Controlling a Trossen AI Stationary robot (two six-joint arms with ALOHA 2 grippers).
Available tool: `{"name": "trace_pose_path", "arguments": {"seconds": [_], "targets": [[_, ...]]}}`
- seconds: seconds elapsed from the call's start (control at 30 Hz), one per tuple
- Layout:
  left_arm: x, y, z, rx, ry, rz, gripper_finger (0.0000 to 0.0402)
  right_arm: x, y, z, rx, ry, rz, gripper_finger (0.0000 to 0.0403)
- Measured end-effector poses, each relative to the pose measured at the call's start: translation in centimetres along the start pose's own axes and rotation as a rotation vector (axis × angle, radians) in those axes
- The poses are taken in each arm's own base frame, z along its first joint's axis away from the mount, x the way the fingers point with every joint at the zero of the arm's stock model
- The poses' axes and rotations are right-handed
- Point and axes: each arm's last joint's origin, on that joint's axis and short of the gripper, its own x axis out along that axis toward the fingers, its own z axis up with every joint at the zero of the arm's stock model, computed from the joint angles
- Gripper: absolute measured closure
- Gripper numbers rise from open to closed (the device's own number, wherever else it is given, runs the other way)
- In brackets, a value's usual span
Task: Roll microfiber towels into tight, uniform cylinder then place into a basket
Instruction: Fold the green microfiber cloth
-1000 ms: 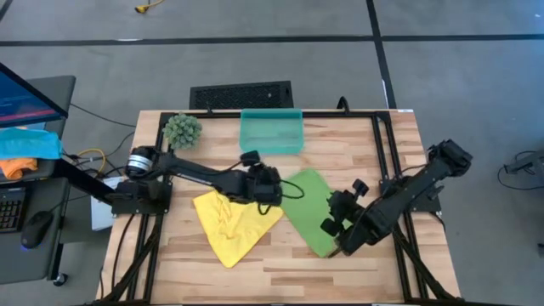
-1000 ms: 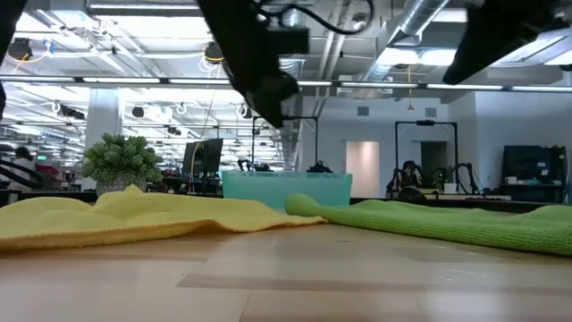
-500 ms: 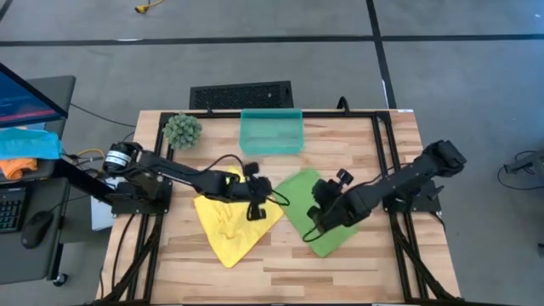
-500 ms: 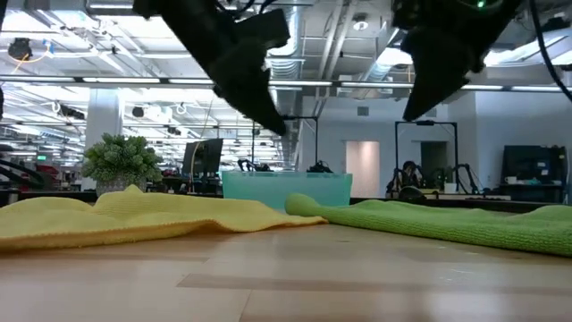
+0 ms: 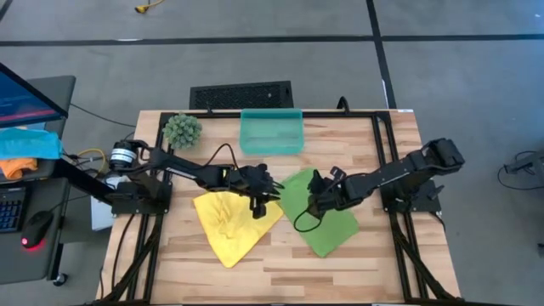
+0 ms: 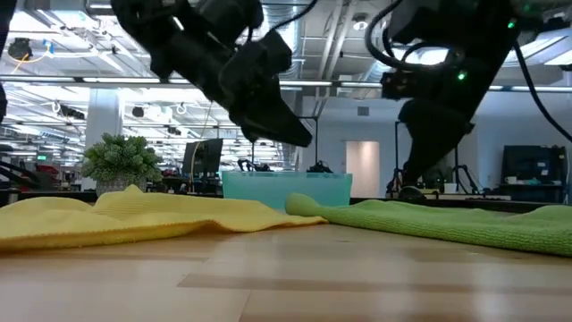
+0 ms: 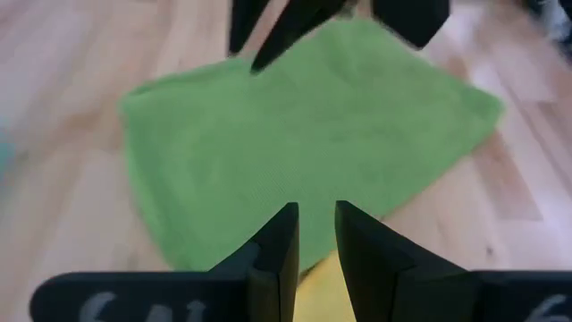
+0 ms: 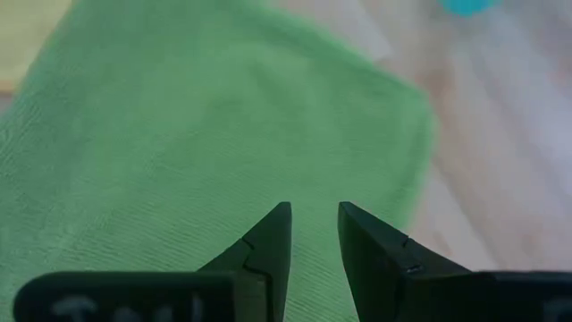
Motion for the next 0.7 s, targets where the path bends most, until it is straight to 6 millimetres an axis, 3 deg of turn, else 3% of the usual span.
{"name": "trace_pose_path", "arguments": {"seconds": [0.17, 0.57, 0.7], "targets": [[1.5, 0.8, -0.6, -0.037, 0.003, -0.037, 0.0335, 1.3, -0.6, 0.4, 0.029, 0.000, 0.095, 0.0285], [3.5, 2.3, -2.1, -0.108, 0.074, -0.033, 0.0335, 3.4, -2.8, -0.5, 0.100, 0.050, 0.069, 0.0285], [3.6, 3.0, -1.8, -0.140, 0.068, -0.004, 0.0335, 4.1, -3.6, -1.2, 0.150, 0.078, 0.045, 0.0285]]}}
